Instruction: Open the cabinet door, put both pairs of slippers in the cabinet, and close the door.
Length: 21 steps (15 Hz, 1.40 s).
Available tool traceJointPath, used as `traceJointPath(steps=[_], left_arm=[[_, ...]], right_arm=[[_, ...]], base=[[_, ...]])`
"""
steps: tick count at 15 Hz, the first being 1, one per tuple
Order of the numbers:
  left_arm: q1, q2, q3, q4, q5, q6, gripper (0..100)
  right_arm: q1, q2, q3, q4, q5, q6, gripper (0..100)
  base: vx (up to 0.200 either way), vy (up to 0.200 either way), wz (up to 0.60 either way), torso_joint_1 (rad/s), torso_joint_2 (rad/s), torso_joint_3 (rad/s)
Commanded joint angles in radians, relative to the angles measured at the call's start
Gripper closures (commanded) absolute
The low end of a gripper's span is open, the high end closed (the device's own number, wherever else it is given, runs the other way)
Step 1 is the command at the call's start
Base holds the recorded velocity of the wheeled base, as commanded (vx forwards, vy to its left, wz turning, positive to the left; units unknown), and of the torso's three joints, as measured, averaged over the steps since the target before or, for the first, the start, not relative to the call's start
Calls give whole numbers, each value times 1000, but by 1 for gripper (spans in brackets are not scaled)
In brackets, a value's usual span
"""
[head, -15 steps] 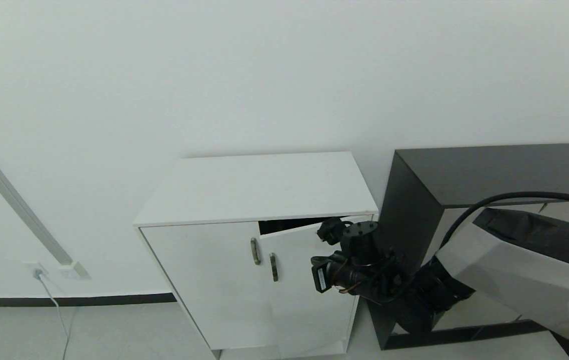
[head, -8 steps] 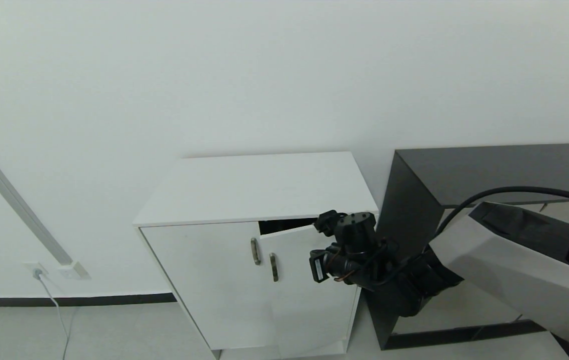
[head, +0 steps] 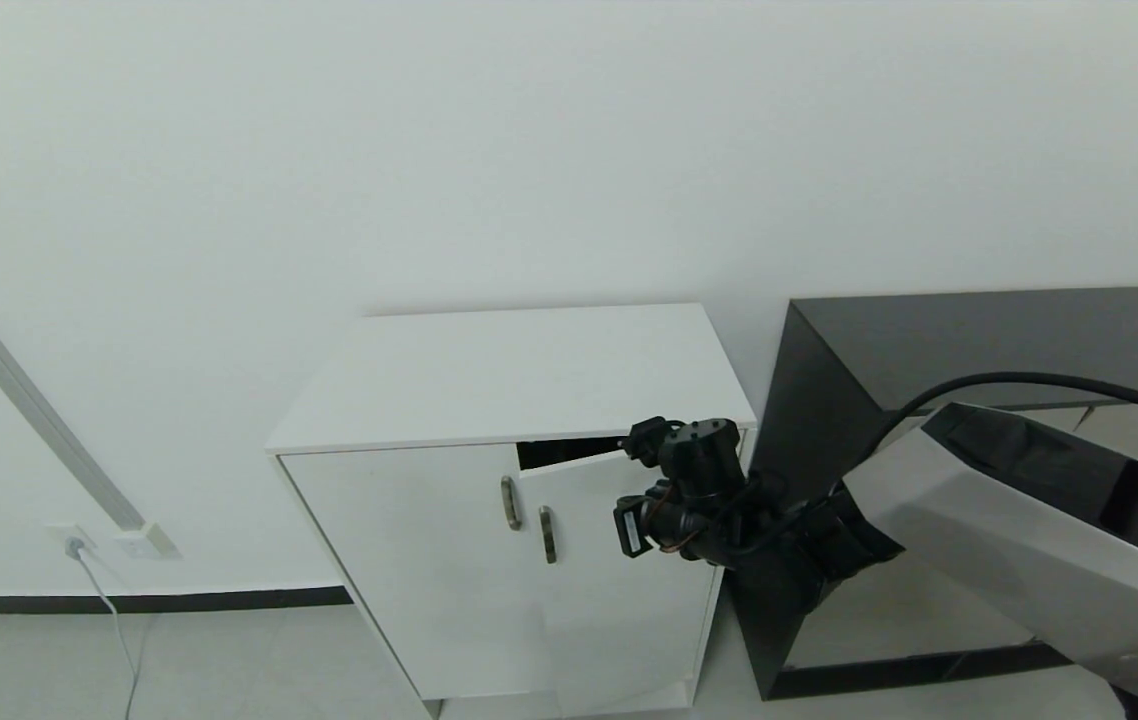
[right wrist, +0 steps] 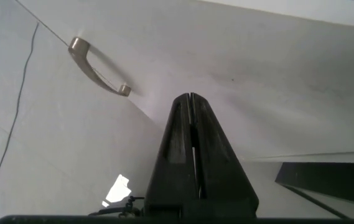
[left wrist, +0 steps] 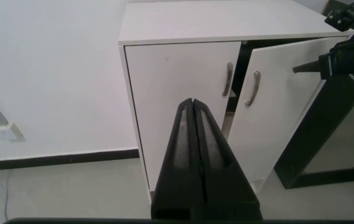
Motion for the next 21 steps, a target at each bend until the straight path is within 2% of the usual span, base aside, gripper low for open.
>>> traceJointPath(steps=[1, 21], left_arm=[[1, 1, 0, 0, 0, 0, 100], [1, 1, 0, 0, 2, 0, 100]], right_arm=[[-6, 14, -17, 7, 0, 0, 100], [-35, 91, -272, 202, -3, 0, 100]], base=[[0, 0, 0, 0, 0, 0], [0, 0, 0, 0, 0, 0]])
